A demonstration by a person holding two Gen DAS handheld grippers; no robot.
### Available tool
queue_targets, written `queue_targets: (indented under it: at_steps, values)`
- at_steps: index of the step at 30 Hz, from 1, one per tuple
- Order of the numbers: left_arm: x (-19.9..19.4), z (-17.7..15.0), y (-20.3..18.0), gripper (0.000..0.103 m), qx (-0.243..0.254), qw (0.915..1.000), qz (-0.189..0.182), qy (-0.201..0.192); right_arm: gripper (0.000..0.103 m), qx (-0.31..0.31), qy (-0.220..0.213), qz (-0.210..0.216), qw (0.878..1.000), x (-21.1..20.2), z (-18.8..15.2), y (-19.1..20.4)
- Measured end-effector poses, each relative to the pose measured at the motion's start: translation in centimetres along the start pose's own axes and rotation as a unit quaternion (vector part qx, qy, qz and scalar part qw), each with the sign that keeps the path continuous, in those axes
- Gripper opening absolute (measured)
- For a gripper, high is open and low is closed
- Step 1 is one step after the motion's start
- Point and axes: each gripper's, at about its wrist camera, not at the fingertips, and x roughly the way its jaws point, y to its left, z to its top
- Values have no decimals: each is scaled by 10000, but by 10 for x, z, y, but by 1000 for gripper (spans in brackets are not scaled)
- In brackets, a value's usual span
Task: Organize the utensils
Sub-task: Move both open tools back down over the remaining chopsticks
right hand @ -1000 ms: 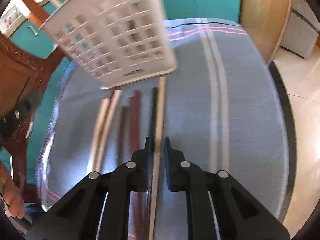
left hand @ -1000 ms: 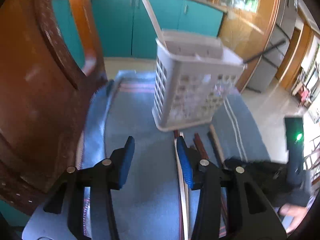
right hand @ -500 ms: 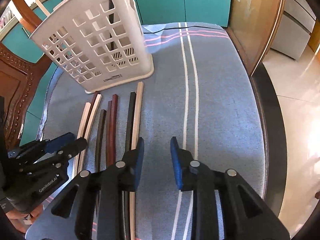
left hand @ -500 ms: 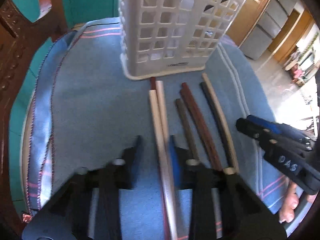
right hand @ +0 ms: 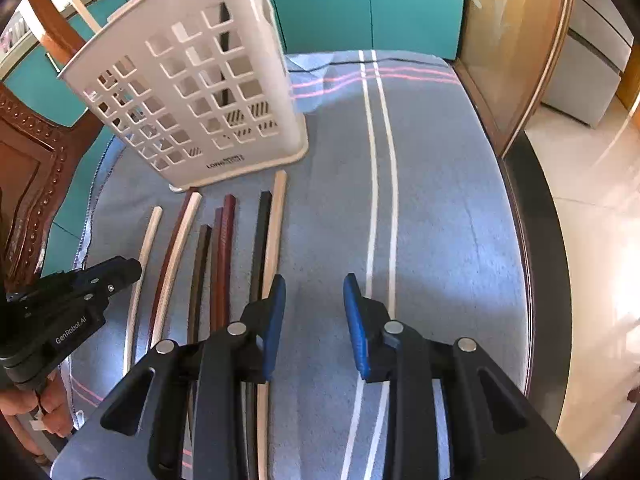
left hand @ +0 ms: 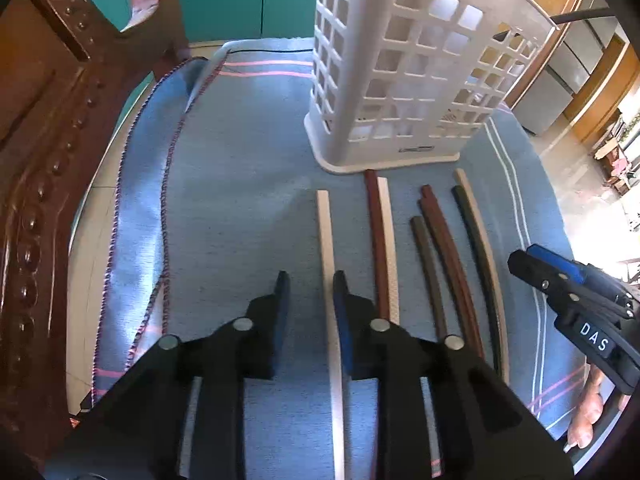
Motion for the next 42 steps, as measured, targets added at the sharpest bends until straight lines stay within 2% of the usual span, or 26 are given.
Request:
queue_targets:
  at_steps: [3,6,8,16,19,23,24,26,28,31,34,35,37,42]
  values:
    - [1,-1,1,30,27,10000,43,30,30,-87,55,13,9999,8,1,6]
    - [3,-2,0,33,91,9999,82,52,30,-259,-21,-282,9993,13,1,11]
    - [7,1,0,38,111,9999,92,60,30,-295,90,-567,9979,17,1,9]
    - [8,-3,-4,43,130,9997,172,60,30,-52,-79,149,9998,7,1,2]
    - [7,-2,-8,44,196,9995,230,44,30,-313,58,-92,9995,15,-1,12]
    - [10,-1,-12,44,243,9994,243,26,30,-556,18,-336,9979,18,-3,22]
    - [9,-3,-13,44,245,9994,246,23,28,-499,10,-360,9981,18,-3,21]
    - [8,-3,-12,44,255,9994,248,20,10,-381,56,-286,9988,17,-2,17]
    - [7,-3,-10,44,249,9994,233,22,6,-162,132,-205,9996,15,-1,8]
    - [7,-3,-6,44,185,9996,215,32,6,146,215,-354,9990,10,4,-15]
    - [5,0,5,44,104,9997,207,19,7,337,362,-247,9985,4,3,-31]
    - [5,0,6,44,97,9997,204,16,8,335,334,-224,9986,3,3,-33]
    - [6,2,5,44,134,9996,237,24,19,242,230,-264,9991,0,4,-34]
    - [11,7,-9,45,317,9983,485,-59,20,-136,130,-588,9981,7,0,-17]
